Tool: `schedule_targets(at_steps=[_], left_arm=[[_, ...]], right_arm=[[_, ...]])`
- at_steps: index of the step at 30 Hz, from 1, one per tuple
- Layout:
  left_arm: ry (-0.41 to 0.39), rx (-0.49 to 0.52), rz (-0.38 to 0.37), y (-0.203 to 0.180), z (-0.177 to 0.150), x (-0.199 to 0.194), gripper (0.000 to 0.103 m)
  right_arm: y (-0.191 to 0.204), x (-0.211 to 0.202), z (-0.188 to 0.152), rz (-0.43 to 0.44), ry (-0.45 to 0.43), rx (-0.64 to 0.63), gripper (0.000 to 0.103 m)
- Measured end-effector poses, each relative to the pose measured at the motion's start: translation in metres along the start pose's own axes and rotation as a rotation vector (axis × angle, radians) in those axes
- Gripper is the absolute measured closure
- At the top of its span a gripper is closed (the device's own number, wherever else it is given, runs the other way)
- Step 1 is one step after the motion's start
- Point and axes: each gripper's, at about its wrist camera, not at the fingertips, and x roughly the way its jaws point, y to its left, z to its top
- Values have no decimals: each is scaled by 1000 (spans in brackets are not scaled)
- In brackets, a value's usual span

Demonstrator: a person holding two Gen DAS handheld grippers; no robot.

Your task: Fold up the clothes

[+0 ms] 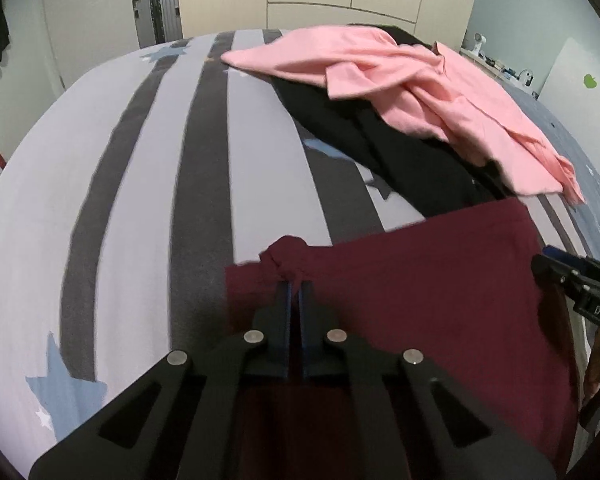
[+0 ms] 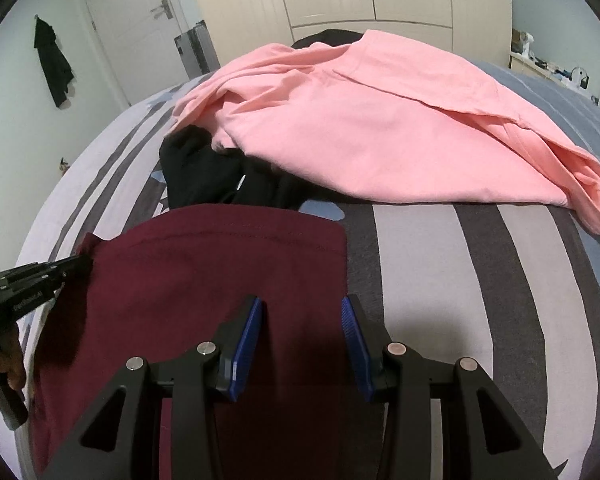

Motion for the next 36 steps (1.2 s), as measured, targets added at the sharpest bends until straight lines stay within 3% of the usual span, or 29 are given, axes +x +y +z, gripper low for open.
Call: schedule_targets(at_steps=[3, 9, 11, 12, 14, 17, 20, 23, 29, 32, 35, 36], left_arm=[[-32, -53, -19, 11, 6, -11, 101], [40, -54, 22, 19, 0, 11, 96], [29, -82, 21, 23, 1, 10, 94], [12, -110, 31, 27, 2, 5, 92], [-32, -182, 35, 38, 3, -7, 72], [-83, -245, 100, 58, 3, -27, 72], [-94, -175, 65, 57, -6, -49, 72], [-71, -88, -18, 40, -28, -71, 72], [34, 70, -164, -6, -80, -88, 72], [104, 111, -103, -5, -104, -75, 74], [78, 5, -74, 26, -112, -76, 73], [62, -20, -33, 34, -111, -80, 74]], right_arm=[[2, 3, 1, -13, 4, -15, 65], [7, 16, -2, -72, 9, -59, 65], [9, 18, -1, -90, 2, -71, 65], [9, 19, -1, -99, -2, -77, 65], [-1, 17, 6, -119, -13, -48, 65], [-15, 14, 17, -150, -29, -4, 65], [-32, 11, 22, -162, -28, 39, 65], [-25, -3, 22, -129, -57, -16, 65], [36, 1, 13, 14, -37, -218, 65], [36, 27, 17, -21, 36, -178, 65], [26, 34, 27, -38, 24, -162, 65], [24, 34, 32, -49, 15, -169, 65]])
